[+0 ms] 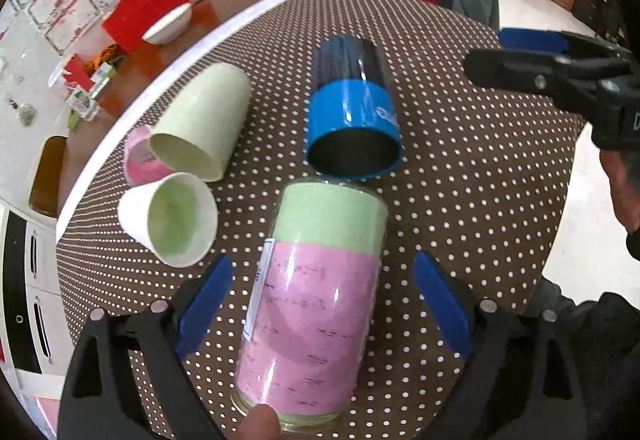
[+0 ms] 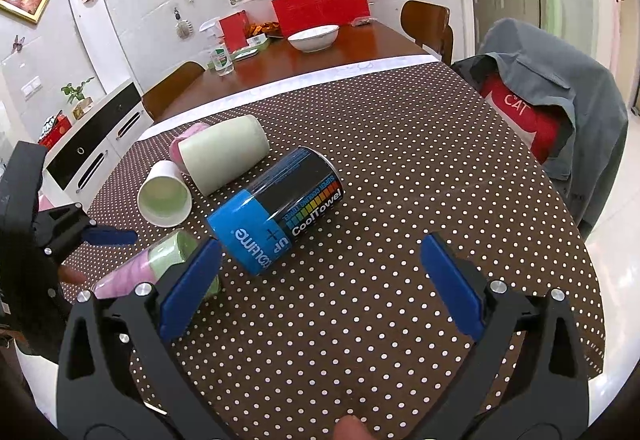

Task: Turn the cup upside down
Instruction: 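Lower the container onto its side and open the left tool, then move the right tool toward the lying pink-and-green container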

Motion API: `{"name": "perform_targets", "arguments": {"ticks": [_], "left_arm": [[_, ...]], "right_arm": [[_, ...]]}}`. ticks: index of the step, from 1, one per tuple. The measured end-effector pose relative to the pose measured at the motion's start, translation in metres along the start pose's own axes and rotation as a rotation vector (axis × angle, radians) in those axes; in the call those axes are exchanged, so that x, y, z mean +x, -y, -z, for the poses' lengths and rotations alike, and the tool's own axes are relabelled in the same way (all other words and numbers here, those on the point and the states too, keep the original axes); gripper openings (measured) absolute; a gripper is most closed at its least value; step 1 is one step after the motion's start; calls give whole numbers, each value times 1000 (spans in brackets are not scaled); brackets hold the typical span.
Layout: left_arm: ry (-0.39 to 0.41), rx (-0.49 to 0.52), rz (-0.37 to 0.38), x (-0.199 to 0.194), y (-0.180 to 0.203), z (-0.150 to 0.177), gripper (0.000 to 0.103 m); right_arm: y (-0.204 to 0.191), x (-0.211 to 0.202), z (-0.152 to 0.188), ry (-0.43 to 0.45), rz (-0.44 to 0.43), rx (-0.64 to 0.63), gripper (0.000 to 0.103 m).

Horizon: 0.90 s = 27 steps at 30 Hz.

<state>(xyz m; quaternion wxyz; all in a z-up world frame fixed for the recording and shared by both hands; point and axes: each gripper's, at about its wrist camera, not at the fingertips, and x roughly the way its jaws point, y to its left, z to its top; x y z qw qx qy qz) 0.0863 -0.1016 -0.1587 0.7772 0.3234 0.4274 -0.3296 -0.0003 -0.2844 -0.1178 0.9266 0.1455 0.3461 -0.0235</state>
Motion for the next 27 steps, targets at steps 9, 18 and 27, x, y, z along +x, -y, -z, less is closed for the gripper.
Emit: {"name": "perform_targets", "arguments": {"ticks": [9, 18, 27], "left_arm": [[61, -68, 12, -22, 6, 20, 91], [147, -157, -36, -55, -7, 35, 91], [221, -228, -63, -80, -19, 49, 91]], "right_arm": [[-10, -7, -1, 10, -1, -11, 97], [-30, -16, -5, 26, -11, -33, 97], [-53, -24, -11, 48, -14, -69, 97]]}}
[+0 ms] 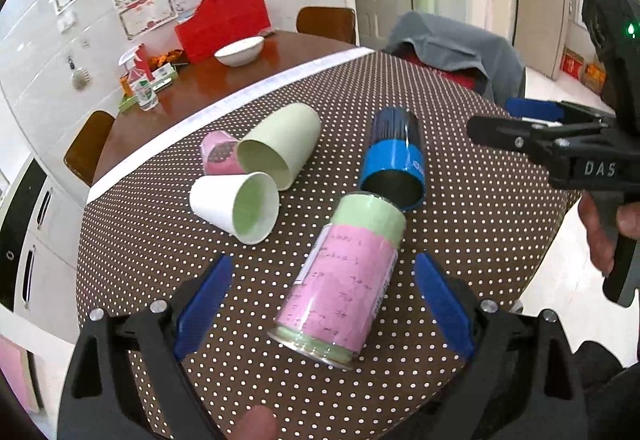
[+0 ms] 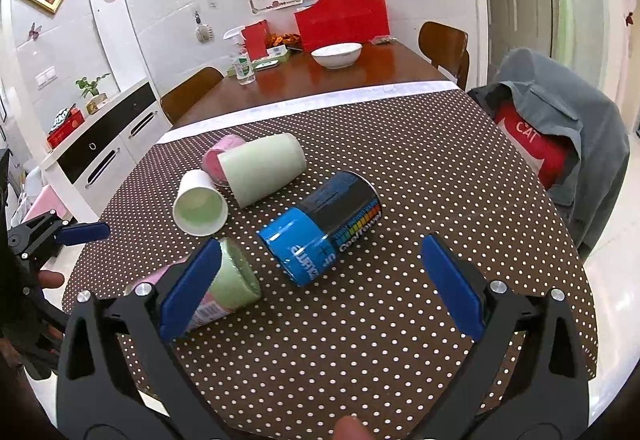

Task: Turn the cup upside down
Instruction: 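Move the right tool toward the lying pink-and-green container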

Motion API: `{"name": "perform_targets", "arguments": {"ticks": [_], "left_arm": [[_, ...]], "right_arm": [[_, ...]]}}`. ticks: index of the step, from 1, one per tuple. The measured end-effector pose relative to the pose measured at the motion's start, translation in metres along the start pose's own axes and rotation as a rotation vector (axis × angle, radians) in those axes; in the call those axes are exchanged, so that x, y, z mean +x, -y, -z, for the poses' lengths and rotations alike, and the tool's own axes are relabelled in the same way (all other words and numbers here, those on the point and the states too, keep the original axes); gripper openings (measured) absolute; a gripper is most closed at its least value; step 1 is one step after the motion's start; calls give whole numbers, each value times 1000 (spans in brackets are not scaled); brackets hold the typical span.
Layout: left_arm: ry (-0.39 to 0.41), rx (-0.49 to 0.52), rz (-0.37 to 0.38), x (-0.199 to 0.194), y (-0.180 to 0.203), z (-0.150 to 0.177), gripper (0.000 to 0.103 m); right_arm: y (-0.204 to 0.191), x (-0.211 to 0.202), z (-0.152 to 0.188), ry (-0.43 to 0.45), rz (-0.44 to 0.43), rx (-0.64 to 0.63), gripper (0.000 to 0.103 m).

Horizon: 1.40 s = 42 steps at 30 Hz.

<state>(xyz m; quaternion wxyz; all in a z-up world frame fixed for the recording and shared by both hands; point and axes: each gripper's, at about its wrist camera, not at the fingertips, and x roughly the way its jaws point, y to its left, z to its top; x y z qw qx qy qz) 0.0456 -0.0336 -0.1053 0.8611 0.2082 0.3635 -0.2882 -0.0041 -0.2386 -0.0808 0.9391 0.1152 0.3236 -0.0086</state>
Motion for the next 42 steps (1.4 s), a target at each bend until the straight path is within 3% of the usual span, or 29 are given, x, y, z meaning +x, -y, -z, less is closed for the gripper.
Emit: {"name": "perform_targets", "arguments": {"ticks": [27, 42], "left_arm": [[291, -280, -237, -92, -38, 24, 91], [368, -394, -327, -100, -64, 52, 91]], "right_arm": [[-66, -20, -16, 17, -28, -74, 97], [-98, -15, -13, -22, 8, -87, 97]]}}
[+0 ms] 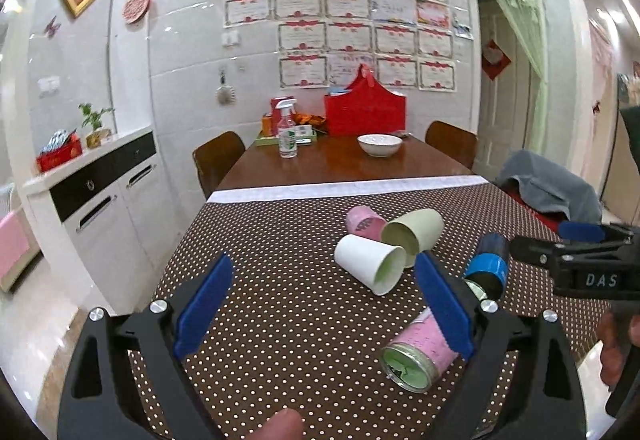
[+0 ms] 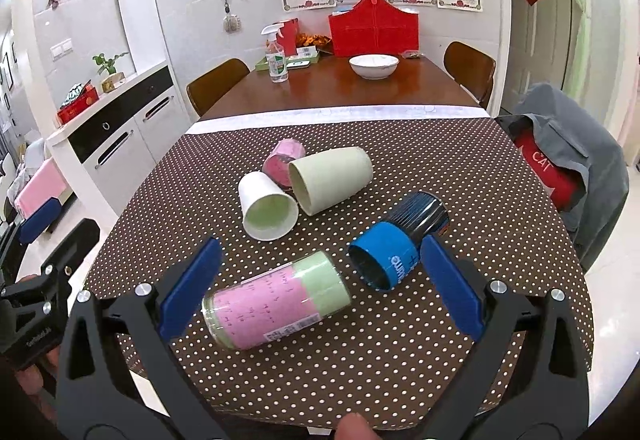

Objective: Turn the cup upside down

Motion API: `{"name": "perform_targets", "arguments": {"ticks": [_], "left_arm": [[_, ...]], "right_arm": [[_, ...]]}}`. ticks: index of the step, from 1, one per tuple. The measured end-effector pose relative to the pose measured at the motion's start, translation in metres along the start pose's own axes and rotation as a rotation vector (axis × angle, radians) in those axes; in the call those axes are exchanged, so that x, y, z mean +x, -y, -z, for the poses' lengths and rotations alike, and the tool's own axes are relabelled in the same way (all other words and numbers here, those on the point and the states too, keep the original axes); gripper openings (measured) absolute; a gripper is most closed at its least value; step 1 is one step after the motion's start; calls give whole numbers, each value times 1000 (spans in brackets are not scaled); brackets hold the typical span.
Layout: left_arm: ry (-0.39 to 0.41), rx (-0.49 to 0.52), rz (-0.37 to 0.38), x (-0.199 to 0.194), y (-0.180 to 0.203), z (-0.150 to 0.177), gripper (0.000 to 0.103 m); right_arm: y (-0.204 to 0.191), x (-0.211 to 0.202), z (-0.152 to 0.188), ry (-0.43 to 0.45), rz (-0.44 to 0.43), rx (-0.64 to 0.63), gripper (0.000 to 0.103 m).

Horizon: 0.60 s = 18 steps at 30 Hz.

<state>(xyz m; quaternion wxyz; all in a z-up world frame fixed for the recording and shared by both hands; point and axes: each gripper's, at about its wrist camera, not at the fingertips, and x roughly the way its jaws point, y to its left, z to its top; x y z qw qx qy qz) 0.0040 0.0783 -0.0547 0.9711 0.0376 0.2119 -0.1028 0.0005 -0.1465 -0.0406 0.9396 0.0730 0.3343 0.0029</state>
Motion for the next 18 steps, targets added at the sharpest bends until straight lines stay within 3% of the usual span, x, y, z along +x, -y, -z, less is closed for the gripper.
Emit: {"name": "perform_targets", "arguments": {"ticks": [8, 18], "left_arm": [[6, -54, -35, 10, -25, 11, 91], [-36, -110, 46, 31, -49, 36, 91]], "right_arm": [[-8, 16, -1, -96, -4, 63, 97], [6, 68, 16, -339, 5, 387, 97]]}}
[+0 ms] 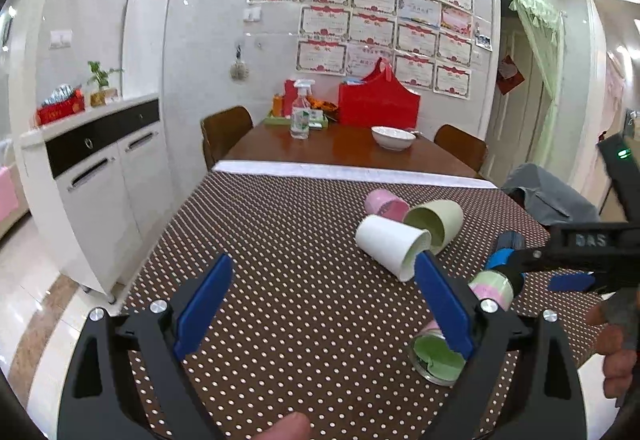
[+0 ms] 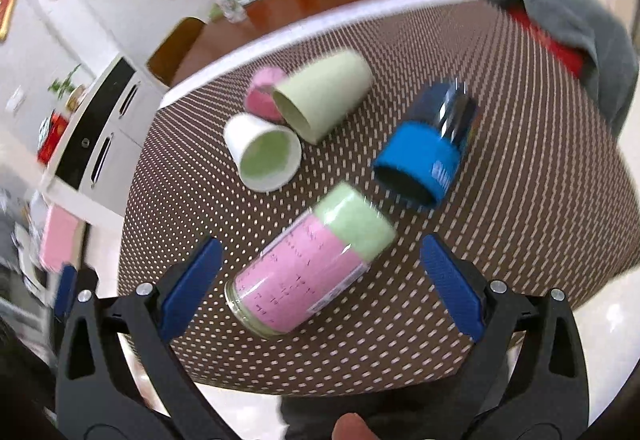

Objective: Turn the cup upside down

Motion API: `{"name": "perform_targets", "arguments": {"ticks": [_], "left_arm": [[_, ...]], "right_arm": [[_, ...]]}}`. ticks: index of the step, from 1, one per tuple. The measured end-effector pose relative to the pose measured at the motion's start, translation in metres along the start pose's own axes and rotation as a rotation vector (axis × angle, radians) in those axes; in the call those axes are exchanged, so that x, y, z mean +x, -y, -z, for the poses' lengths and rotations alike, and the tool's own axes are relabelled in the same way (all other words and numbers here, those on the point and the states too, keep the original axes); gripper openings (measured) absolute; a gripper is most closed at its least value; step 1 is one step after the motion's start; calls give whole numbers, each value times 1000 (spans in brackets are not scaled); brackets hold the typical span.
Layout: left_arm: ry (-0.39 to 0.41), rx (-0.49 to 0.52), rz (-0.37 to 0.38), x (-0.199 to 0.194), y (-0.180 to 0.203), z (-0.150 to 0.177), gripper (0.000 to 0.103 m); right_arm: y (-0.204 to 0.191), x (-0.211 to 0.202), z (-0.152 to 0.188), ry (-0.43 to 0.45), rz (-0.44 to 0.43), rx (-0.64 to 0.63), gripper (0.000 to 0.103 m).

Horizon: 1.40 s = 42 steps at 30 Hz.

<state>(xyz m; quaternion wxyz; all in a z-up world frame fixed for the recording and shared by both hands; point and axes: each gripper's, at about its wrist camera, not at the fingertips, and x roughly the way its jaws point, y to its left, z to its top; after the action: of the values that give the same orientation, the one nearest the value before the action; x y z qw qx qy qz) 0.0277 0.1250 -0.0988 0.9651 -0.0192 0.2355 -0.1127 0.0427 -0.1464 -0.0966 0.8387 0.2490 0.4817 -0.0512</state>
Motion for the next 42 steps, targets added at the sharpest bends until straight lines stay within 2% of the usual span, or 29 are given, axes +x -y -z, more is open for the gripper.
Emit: {"name": "perform_targets", "arguments": {"ticks": [8, 13, 18, 26, 34, 38, 42], "left_arm": [[-46, 17, 17, 10, -9, 17, 91], [-65, 27, 29, 14, -4, 22, 91], [-72, 39, 28, 15, 1, 24, 91], [-86, 61, 29, 16, 13, 23, 91], [-94, 76, 16, 14, 26, 23, 91], [-91, 81, 4, 11, 32, 21, 91], [-86, 86, -6, 6, 39, 20, 91]], "right_arm": [[8, 38, 0, -112, 23, 178, 84], [8, 53, -2, -152, 30, 234, 84], [8, 64, -8, -165, 55, 268, 80], [6, 78, -13, -176, 36, 261, 77], [19, 76, -7, -191, -87, 267, 74], [22, 64, -4, -169, -190, 246, 73], [21, 53, -4, -127, -235, 207, 72]]}}
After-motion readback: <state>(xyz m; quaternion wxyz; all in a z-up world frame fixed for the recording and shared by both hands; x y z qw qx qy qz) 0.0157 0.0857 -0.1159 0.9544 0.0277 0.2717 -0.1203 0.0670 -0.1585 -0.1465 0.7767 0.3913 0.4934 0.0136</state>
